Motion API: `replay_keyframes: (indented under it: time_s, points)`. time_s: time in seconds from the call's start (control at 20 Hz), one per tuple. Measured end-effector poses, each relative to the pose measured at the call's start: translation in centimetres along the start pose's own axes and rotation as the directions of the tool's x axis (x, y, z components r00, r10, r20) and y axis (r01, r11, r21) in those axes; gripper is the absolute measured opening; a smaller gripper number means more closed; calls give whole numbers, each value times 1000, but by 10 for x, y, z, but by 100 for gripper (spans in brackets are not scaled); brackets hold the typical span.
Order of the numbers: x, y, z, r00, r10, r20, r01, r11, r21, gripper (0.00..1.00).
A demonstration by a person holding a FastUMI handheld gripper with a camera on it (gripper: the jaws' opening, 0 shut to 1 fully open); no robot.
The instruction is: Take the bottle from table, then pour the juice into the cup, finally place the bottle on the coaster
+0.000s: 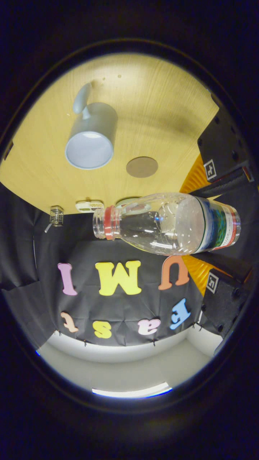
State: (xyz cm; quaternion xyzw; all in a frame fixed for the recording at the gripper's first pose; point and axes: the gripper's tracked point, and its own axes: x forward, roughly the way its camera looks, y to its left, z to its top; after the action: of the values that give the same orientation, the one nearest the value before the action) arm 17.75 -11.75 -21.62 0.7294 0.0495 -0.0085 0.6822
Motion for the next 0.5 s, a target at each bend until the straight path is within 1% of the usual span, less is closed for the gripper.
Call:
replay_keyframes:
  time_s: [0.5]
  points:
    - [-7,6,18,1000,15,3,-16,996,92,78]
